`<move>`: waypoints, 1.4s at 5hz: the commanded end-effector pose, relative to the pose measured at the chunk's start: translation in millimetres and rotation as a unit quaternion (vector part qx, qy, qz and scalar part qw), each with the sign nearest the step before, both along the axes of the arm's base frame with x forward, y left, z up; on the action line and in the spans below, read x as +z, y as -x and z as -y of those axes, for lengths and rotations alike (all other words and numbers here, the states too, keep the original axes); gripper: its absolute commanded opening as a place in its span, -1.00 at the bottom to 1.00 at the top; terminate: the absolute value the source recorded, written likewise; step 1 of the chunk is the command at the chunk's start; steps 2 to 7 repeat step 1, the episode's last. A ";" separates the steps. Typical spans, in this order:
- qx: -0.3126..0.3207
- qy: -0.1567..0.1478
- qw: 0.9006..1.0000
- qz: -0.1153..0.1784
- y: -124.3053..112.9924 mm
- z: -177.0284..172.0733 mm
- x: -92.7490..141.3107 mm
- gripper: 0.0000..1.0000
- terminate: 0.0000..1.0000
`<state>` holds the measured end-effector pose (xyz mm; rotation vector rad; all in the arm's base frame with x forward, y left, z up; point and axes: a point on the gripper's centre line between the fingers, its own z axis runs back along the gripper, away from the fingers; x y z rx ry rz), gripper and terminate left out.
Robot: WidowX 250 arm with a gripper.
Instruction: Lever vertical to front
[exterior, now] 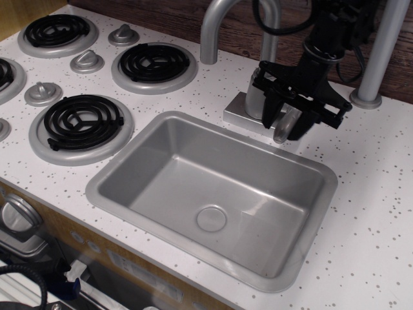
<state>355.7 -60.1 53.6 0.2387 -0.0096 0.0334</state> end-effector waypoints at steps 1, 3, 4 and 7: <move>0.008 0.004 0.999 0.054 -1.6 5.1 38.5 1.00 1.00; 0.008 0.004 0.999 0.054 -1.6 5.1 38.5 1.00 1.00; 0.008 0.004 0.999 0.054 -1.6 5.1 38.5 1.00 1.00; 0.008 0.004 0.999 0.054 -1.6 5.1 38.5 1.00 1.00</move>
